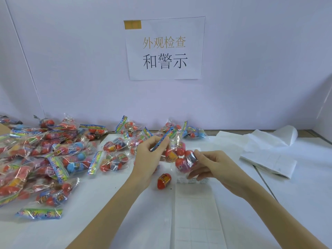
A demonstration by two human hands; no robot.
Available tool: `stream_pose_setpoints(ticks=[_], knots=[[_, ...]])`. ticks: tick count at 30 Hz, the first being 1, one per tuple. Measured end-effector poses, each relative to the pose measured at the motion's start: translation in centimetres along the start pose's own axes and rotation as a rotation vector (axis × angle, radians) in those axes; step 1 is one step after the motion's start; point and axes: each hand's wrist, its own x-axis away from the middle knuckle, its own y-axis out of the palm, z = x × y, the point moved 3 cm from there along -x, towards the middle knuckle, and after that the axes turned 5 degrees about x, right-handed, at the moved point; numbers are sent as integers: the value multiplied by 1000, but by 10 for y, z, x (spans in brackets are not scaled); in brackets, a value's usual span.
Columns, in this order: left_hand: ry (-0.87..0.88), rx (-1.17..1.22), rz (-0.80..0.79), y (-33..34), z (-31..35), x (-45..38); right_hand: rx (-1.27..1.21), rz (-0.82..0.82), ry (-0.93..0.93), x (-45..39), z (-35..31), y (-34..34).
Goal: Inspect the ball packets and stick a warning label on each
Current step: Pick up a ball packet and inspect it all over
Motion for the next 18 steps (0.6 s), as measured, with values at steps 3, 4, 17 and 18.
stream_pose_setpoints(ticks=[3, 4, 17, 18], knots=[[16, 64, 58, -2, 4, -1, -1, -26, 5, 0, 0, 4], [9, 91, 80, -3, 4, -1, -4, -34, 0, 0, 0, 5], [-140, 120, -177, 5, -3, 0, -88, 73, -123, 0, -4, -1], [-137, 136, -171, 5, -3, 0, -55, 77, -145, 0, -4, 1]])
